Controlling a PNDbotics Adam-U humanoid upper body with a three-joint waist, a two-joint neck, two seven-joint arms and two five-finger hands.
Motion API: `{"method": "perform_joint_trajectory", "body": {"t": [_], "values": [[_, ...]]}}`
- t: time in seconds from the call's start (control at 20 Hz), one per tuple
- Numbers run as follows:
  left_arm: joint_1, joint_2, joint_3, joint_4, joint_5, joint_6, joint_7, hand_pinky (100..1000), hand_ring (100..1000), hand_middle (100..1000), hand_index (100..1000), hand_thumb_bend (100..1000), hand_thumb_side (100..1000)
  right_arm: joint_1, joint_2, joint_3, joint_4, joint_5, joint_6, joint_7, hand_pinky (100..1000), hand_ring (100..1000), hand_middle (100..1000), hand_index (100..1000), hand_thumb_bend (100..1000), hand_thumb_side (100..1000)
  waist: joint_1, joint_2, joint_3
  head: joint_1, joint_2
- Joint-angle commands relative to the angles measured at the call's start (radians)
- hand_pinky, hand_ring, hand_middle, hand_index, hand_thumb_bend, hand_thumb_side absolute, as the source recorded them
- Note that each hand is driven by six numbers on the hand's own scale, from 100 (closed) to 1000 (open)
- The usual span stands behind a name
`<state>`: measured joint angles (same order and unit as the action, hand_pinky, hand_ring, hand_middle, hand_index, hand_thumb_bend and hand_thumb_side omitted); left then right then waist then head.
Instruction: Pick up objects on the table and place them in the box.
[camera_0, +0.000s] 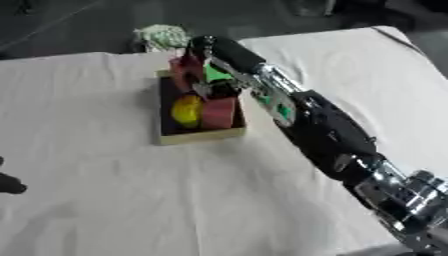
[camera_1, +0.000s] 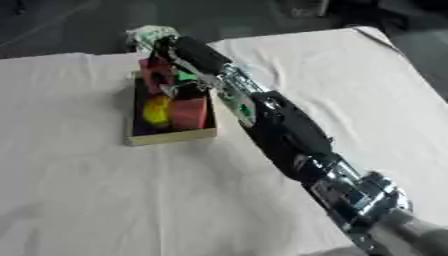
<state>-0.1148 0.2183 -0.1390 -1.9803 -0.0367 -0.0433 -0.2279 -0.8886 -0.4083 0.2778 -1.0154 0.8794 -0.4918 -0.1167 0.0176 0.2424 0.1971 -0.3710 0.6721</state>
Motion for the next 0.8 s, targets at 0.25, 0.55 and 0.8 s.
{"method": "perform_joint_trajectory", "body": {"t": [0.25, 0.55, 0.8], "values": [[-0.008, 0.002, -0.003, -0.020, 0.003, 0.005, -0.005, 816, 641, 586, 831, 100, 651, -0.016, -0.010, -0.001, 0.013, 0.080, -0.011, 0.050, 672, 697, 536, 689, 100, 100, -0.001, -0.022, -0.001, 0.002, -0.015], [-0.007, 0.003, -0.004, -0.020, 0.001, 0.007, -0.005, 816, 641, 586, 831, 100, 651, -0.017, -0.025, -0.010, -0.006, 0.087, -0.004, 0.086, 716, 753, 656, 802, 100, 100, -0.002, -0.024, -0.003, 0.002, -0.016], [-0.006, 0.003, -0.004, -0.020, 0.000, 0.009, -0.005, 816, 641, 585, 831, 100, 653, -0.025, -0.046, -0.017, -0.038, 0.061, 0.015, 0.110, 765, 804, 765, 890, 100, 102, -0.003, -0.025, -0.004, 0.002, -0.018]]}}
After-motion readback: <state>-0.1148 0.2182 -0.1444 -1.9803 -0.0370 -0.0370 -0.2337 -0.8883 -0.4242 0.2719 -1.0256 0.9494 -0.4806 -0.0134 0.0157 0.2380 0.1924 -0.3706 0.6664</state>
